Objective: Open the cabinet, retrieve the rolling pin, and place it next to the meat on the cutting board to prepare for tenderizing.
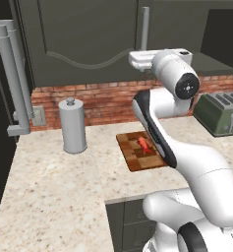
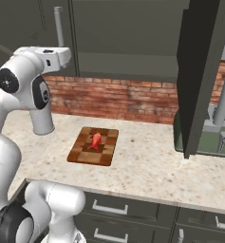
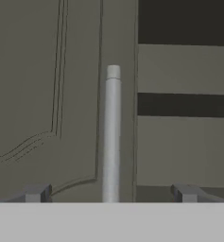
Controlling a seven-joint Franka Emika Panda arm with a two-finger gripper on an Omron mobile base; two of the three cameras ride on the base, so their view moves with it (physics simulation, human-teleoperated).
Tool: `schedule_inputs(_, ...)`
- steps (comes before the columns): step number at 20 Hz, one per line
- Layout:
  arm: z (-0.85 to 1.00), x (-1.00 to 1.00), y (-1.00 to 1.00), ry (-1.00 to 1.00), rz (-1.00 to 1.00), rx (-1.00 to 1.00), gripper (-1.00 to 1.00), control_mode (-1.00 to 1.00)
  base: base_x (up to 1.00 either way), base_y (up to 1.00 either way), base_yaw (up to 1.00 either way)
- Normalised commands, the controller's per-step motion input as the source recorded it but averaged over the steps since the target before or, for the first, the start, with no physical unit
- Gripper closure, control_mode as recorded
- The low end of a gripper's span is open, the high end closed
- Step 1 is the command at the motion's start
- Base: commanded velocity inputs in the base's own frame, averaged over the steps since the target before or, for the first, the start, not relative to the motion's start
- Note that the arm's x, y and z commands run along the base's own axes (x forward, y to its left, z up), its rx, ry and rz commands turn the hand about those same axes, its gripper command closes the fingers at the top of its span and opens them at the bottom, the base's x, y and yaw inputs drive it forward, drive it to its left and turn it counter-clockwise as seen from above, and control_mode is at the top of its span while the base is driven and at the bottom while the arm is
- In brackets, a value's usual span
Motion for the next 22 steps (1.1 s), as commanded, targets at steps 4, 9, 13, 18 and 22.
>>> schedule_inputs(4, 0.00, 0.35, 0.00, 0.01, 0.00, 0.00, -1.00, -1.00, 0.00, 0.00, 0.00)
schedule_inputs(9, 0.00, 0.30, -0.01, 0.00, 0.00, 0.01, -1.00, -1.00, 0.00, 0.00, 0.00)
schedule_inputs(13, 0.00, 0.31, -0.01, 0.00, 0.00, 0.01, -1.00, -1.00, 0.00, 0.00, 0.00)
schedule_inputs(18, 0.00, 0.33, 0.00, 0.00, 0.00, 0.00, -1.00, -1.00, 0.00, 0.00, 0.00)
schedule_inputs(22, 0.00, 0.34, 0.00, 0.00, 0.00, 0.00, -1.00, -1.00, 0.00, 0.00, 0.00)
